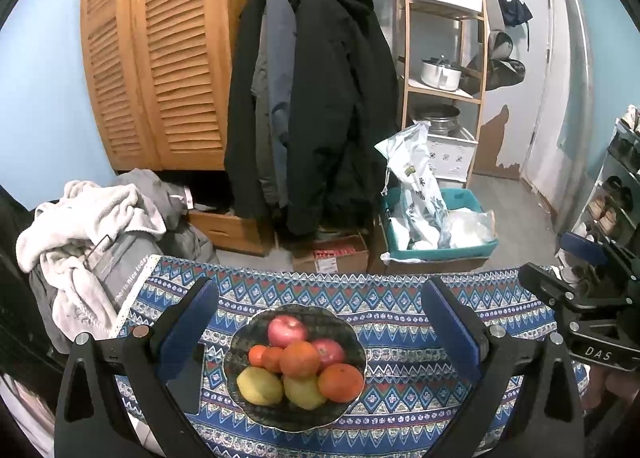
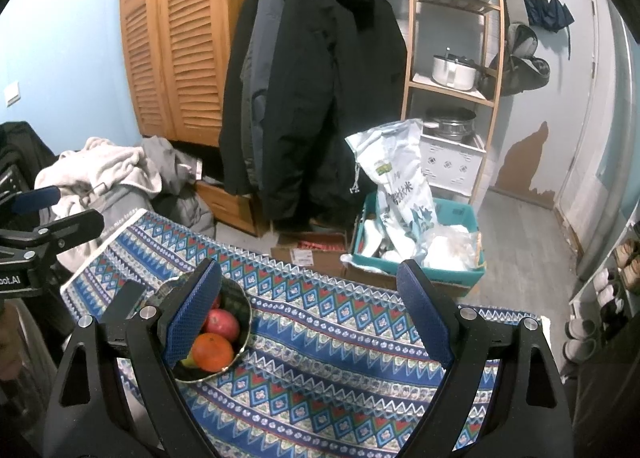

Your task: Organize fruits

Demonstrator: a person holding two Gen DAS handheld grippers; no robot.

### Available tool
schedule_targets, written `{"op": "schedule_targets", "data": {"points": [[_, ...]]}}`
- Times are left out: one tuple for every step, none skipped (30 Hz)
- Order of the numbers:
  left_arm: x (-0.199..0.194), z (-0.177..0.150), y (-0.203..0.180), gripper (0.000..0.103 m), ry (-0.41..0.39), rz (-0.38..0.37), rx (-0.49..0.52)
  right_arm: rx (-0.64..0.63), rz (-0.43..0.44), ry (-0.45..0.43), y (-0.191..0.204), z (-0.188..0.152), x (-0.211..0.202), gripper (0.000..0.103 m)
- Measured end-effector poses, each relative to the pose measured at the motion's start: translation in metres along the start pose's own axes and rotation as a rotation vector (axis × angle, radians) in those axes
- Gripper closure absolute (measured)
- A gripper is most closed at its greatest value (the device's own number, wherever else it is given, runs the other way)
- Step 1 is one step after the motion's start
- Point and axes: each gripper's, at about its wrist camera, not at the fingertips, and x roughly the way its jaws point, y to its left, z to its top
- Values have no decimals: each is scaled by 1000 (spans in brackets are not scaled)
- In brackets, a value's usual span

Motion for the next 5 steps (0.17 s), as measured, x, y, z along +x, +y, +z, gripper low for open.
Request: {"op": "schedule_targets", "data": {"points": [[0, 0, 0, 1, 0, -1, -1, 0, 1, 0, -1, 0, 0, 15], [1, 0, 0, 1, 1, 2, -1, 0, 1, 0, 0, 0, 0, 15], [1, 0, -1, 1, 0, 5, 2, -1, -1, 0, 0, 0, 0, 15], [1, 0, -1, 1, -2, 9, 5, -2, -2, -1, -1, 0, 0, 15], [0, 0, -2, 1, -4, 10, 8, -1, 0, -1, -1, 0, 0, 15]]}}
